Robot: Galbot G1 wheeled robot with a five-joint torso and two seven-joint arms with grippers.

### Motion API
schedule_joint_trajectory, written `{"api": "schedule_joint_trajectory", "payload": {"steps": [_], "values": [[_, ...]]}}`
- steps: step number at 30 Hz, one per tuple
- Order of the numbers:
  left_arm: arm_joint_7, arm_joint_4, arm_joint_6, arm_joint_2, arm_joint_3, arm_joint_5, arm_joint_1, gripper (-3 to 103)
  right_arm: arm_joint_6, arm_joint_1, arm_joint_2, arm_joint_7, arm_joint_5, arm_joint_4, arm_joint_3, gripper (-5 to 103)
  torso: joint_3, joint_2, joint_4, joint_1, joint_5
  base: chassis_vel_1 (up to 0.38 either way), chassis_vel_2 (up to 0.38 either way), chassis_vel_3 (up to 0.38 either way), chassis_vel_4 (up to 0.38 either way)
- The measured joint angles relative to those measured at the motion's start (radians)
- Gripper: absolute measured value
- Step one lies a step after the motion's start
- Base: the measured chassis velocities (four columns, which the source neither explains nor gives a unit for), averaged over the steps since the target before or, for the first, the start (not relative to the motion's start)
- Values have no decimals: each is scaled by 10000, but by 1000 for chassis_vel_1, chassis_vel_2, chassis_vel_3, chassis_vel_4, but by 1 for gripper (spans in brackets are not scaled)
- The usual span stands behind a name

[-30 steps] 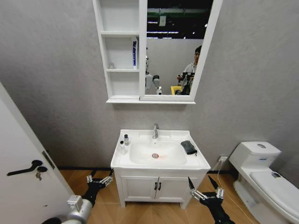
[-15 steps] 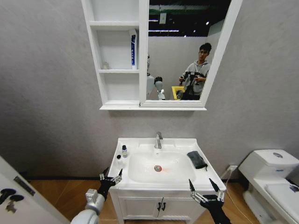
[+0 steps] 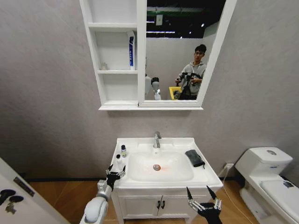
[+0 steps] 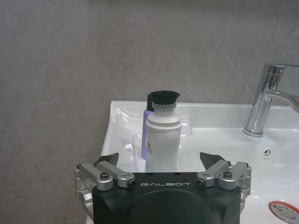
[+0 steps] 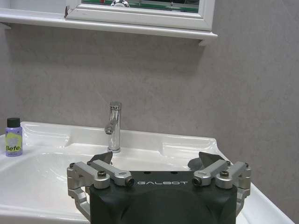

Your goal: Move facial cleanser and shampoo from washbasin to cabinet, then wipe washbasin with towel.

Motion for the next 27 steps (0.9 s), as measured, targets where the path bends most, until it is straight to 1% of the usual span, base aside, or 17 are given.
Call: {"api": "schedule_joint_trajectory", "payload": {"steps": [4, 6, 7, 8, 9, 10, 11, 14, 15, 17, 18, 20, 21, 23, 24, 26, 27], "values": [[-31, 221, 12, 10, 16, -16, -261, 96, 5, 2, 31, 3, -64, -64, -44, 100, 0, 0, 0, -1, 0, 0, 0, 0, 0], [-16, 304, 35, 64, 19, 9, -347, 86, 10, 10, 56, 4, -87, -125, -74, 100, 0, 0, 0, -2, 0, 0, 0, 0, 0], [-16, 304, 35, 64, 19, 9, -347, 86, 10, 10, 56, 4, -87, -125, -74, 100, 0, 0, 0, -2, 0, 0, 0, 0, 0], [12, 317, 44, 84, 23, 10, -363, 81, 14, 10, 57, 4, -91, -146, -85, 100, 0, 0, 1, -1, 0, 0, 0, 0, 0], [40, 321, 55, 96, 26, 10, -372, 81, 16, 12, 55, 5, -92, -167, -90, 100, 0, 0, 1, -1, 0, 0, 0, 0, 0], [95, 321, 58, 108, 33, 8, -374, 76, 17, 22, 52, 6, -93, -189, -94, 100, 0, 0, 1, -1, 0, 0, 0, 0, 0], [95, 321, 58, 108, 33, 8, -374, 76, 17, 22, 52, 6, -93, -189, -94, 100, 0, 0, 1, -1, 0, 0, 0, 0, 0], [241, 220, 59, 190, 63, 12, -299, 59, 17, 84, 40, 10, -87, -235, -94, 100, 0, 0, 1, -1, -1, 0, 0, 0, 0], [241, 220, 59, 190, 63, 12, -299, 59, 17, 84, 40, 10, -87, -235, -94, 100, 0, 0, 1, -1, -1, 0, 0, 0, 0], [306, -9, 72, 309, 64, 36, -176, 48, 17, 134, 33, 12, -70, -281, -93, 100, 0, 0, 1, -1, -1, 0, 0, 0, 0], [306, -9, 72, 309, 64, 36, -176, 48, 17, 134, 33, 12, -70, -281, -93, 100, 0, 0, 1, -1, -1, 0, 0, 0, 0], [320, -435, 203, 497, 48, -40, 6, 38, 24, 169, 32, 19, -58, -338, -131, 100, 0, 0, 1, -1, -1, 0, 0, 0, 0], [320, -435, 203, 497, 48, -40, 6, 38, 24, 169, 32, 19, -58, -338, -131, 100, 0, 0, 1, -1, -1, 0, 0, 0, 0], [330, -992, 350, 734, 0, -141, 216, 32, 53, 179, 31, 29, -56, -384, -177, 100, 0, 0, 1, -1, 0, 0, 0, 0, 0], [330, -992, 350, 734, 0, -141, 216, 32, 53, 179, 31, 29, -56, -384, -177, 100, 0, 0, 1, -1, 0, 0, 0, 0, 0], [321, -1818, 585, 1048, -98, -329, 491, 31, 96, 181, 28, 43, -55, -409, -203, 100, 0, 0, 1, -1, -3, 0, 0, 0, 0], [321, -1818, 585, 1048, -98, -329, 491, 31, 96, 181, 28, 43, -55, -409, -203, 100, 0, 0, 1, -1, -3, 0, 0, 0, 0]]}}
